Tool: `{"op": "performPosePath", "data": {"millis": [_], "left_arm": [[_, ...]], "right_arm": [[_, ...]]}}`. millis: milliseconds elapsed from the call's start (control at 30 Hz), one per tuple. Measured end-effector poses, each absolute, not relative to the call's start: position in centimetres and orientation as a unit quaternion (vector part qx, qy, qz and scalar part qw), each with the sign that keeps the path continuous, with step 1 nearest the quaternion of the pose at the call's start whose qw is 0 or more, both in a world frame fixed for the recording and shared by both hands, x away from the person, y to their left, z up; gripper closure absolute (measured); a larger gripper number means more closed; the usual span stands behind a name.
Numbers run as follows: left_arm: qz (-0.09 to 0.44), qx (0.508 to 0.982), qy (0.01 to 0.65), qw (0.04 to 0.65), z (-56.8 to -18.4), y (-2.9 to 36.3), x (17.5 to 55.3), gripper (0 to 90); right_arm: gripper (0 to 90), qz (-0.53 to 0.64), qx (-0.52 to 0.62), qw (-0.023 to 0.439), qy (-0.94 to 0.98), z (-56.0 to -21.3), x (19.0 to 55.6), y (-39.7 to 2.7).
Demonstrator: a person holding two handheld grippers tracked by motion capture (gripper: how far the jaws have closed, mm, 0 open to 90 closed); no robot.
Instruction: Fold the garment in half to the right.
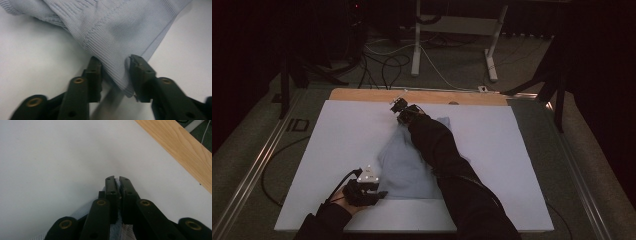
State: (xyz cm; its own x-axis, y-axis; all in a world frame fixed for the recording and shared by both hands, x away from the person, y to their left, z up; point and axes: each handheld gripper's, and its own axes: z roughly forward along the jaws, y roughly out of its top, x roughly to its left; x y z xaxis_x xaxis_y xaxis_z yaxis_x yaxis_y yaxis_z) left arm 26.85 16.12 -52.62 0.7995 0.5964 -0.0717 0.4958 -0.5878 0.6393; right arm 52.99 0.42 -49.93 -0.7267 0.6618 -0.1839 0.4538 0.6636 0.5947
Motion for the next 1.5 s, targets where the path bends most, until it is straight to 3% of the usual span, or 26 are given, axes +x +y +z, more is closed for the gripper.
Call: {"op": "performPosePath", "data": {"millis": [100, 200, 1500], "left_arm": [[0.075, 0.888, 0.302, 0.337, -52.3, 15.9, 26.8, 81.7], [0.081, 0.885, 0.300, 0.346, -51.9, 15.8, 26.8, 85.7], [0.092, 0.901, 0.218, 0.363, -46.9, 11.3, 27.3, 87.1]], "right_arm": [[87.0, 0.267, 0.309, 0.198, 0.891, -49.7, 52.9, 0.4], [87.1, 0.269, 0.309, 0.197, 0.891, -49.4, 52.9, 0.3], [87.3, 0.310, 0.314, 0.221, 0.870, -44.6, 51.5, -5.0]]}}
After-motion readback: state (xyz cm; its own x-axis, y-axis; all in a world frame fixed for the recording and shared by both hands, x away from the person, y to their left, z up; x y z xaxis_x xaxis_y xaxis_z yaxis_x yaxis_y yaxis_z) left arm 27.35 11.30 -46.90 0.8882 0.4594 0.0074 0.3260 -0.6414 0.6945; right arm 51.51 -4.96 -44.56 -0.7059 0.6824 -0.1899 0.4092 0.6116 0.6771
